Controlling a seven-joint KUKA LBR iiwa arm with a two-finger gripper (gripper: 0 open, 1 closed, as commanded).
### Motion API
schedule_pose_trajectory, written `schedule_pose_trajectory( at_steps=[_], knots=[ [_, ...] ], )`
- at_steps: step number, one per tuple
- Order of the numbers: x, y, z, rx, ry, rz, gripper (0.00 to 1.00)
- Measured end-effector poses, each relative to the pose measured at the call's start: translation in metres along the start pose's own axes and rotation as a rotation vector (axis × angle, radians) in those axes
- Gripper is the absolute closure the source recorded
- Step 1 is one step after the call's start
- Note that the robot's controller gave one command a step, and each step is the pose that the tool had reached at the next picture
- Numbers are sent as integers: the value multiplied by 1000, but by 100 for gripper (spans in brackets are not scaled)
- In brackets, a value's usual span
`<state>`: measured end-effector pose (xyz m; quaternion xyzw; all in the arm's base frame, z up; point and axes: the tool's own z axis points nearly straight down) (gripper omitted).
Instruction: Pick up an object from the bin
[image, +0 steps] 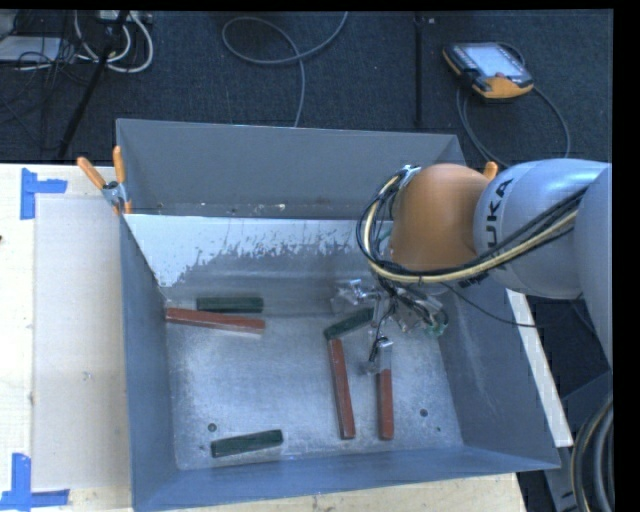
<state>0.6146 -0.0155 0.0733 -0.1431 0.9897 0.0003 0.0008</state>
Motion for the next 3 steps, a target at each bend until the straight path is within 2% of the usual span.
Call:
schedule_pose_trajectory(
  at_steps=[1,2,3],
  knots=[
    [0,11,3,-1,-1,-462,100],
    [0,11,3,-1,0,-460,100],
    [18,-8,-206,-3,2,-658,100]
  ],
)
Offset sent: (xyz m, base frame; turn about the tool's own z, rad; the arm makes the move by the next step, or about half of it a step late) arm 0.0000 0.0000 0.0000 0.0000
